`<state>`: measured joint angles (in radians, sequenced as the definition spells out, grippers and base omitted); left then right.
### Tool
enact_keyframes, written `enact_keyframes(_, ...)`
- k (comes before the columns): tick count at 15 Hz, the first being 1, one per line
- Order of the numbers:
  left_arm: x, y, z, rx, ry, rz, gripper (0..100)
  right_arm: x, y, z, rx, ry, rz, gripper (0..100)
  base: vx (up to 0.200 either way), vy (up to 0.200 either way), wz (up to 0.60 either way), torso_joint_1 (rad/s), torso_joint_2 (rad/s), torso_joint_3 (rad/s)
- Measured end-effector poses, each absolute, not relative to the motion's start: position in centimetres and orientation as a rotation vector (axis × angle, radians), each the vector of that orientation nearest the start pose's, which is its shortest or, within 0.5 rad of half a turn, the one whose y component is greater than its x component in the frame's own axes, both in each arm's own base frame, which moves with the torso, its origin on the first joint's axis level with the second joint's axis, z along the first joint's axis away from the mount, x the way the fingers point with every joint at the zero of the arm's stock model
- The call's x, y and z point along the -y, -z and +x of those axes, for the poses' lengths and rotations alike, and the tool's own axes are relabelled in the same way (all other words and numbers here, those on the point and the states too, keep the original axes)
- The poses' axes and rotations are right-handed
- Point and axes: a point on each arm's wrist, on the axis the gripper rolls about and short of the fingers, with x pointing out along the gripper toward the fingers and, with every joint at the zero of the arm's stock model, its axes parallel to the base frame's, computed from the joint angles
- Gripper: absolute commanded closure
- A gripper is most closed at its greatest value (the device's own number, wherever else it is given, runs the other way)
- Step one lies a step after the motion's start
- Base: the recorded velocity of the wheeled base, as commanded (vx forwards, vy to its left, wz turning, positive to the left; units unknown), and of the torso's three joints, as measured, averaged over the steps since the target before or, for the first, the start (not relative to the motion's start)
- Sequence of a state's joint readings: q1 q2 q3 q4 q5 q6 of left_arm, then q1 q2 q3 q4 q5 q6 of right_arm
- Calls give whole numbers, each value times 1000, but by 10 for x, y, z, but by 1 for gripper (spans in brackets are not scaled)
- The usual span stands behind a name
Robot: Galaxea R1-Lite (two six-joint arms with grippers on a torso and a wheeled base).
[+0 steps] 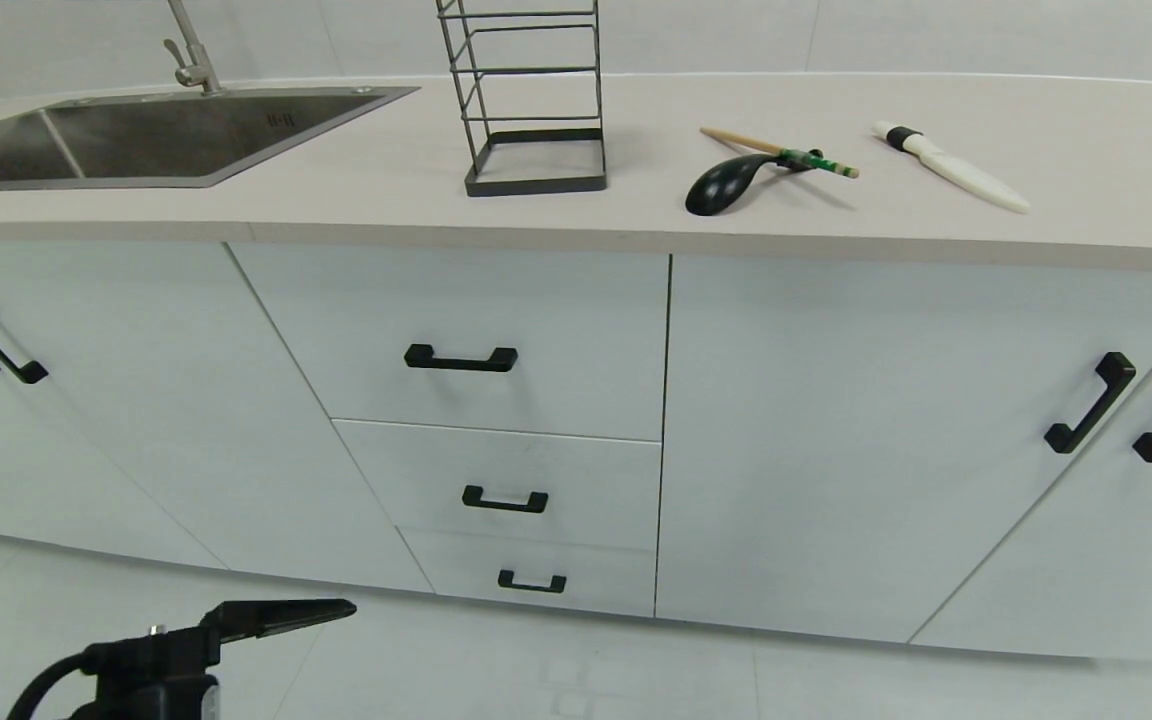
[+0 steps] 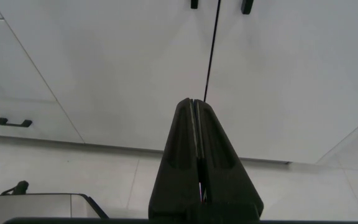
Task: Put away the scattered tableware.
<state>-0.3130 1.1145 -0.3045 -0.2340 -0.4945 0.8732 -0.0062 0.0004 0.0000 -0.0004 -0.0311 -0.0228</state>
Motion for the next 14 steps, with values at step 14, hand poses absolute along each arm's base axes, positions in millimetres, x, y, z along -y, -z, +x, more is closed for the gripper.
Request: enact_keyframes(14,94,-126,191,-368,1034,1122,0,1,-75,-23,-1,37,-21,100,0,0,0,0,0,0)
